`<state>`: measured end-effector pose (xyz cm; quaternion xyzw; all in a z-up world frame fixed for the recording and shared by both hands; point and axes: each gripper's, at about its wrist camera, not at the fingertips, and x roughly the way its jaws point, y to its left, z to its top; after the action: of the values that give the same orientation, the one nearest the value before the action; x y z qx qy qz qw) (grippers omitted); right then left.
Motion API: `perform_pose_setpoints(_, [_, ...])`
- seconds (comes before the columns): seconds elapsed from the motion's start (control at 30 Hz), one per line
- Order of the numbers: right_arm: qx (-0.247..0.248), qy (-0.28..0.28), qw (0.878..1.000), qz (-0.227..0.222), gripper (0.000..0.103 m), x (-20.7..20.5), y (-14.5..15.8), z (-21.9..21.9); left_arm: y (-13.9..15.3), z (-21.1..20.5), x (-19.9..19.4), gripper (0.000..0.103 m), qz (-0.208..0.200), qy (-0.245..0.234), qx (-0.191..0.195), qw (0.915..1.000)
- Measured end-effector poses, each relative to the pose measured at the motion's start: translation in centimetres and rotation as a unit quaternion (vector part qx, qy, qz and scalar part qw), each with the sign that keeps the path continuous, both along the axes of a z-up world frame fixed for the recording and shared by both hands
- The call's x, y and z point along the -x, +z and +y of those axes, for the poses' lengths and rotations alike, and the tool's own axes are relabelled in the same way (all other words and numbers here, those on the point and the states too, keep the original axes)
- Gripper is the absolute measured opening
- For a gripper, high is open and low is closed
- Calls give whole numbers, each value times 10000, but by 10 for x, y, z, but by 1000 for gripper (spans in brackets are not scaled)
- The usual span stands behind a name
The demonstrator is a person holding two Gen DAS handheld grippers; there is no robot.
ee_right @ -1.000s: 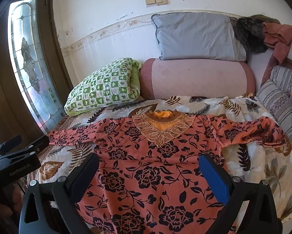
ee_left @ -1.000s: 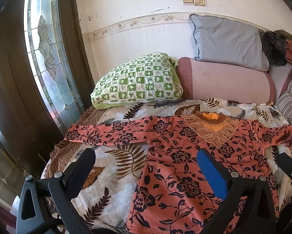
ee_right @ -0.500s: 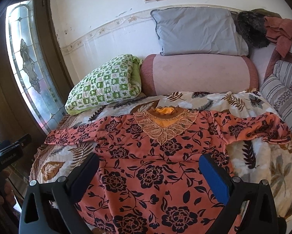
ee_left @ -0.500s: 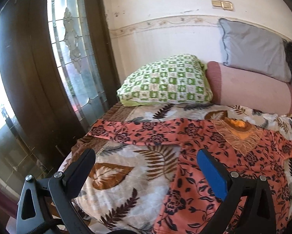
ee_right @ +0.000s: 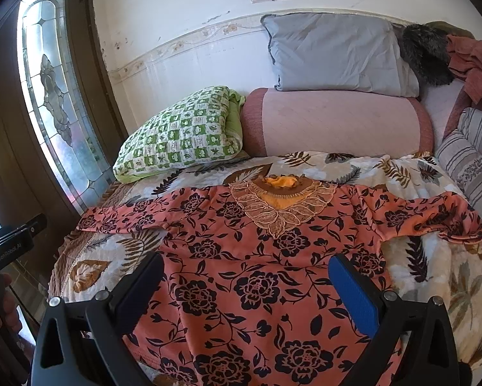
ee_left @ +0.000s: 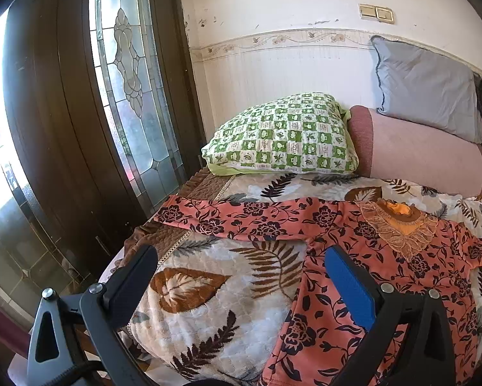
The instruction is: Fold small clothes
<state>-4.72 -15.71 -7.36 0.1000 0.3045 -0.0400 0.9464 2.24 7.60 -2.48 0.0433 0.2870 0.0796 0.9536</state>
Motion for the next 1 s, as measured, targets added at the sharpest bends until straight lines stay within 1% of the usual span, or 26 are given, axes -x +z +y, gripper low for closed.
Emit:
perform_pose_setpoints(0.17, [-10, -2, 10000, -2, 103, 1, 0, -1, 0, -1, 0, 103, 7, -8, -8, 10000])
perform_pose_setpoints(0.23, [-12, -2, 10000, 0, 103, 1, 0, -1, 1, -9, 0, 103, 40, -10, -37, 10000])
perform_pose_setpoints(0.53, [-33, -22, 10000, -12, 103, 2, 2, -5, 5, -23, 3, 103, 41, -132, -73, 9999])
perform_pose_setpoints(1.0, [-123, -97, 9999, -32, 103, 5, 2, -15, 7, -32, 2, 103, 83, -284, -132, 9995])
